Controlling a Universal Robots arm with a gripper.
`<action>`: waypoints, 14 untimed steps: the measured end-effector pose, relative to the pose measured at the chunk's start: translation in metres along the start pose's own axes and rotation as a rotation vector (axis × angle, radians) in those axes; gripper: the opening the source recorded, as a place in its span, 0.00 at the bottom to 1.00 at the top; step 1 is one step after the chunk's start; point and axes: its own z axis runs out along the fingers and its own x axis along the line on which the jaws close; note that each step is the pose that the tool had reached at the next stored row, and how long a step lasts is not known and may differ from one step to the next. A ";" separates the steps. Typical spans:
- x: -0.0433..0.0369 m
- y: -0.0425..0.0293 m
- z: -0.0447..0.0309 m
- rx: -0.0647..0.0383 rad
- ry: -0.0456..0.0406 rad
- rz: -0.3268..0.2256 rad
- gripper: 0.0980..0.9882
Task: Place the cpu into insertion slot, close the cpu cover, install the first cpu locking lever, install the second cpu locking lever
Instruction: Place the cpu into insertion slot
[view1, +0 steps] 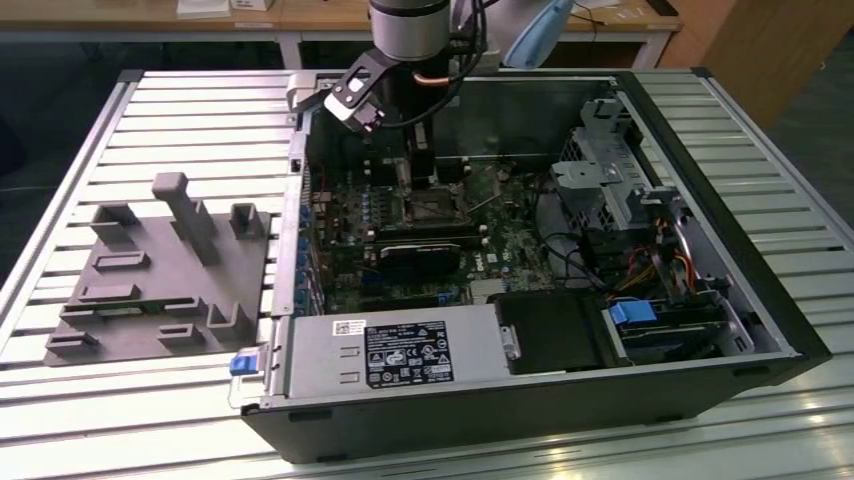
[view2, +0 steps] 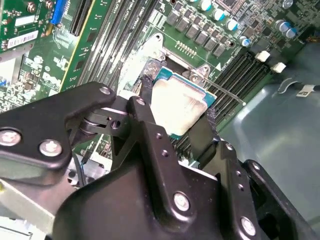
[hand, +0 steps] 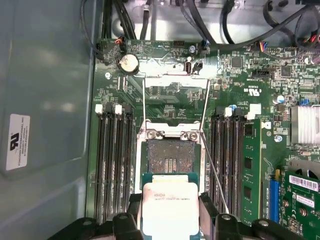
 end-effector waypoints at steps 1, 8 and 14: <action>0.0000 0.0000 0.0000 0.000 0.0000 0.000 0.49; 0.0000 -0.0019 0.0016 -0.039 -0.0045 0.000 0.49; 0.0000 -0.0029 0.0041 -0.069 -0.0075 0.000 0.49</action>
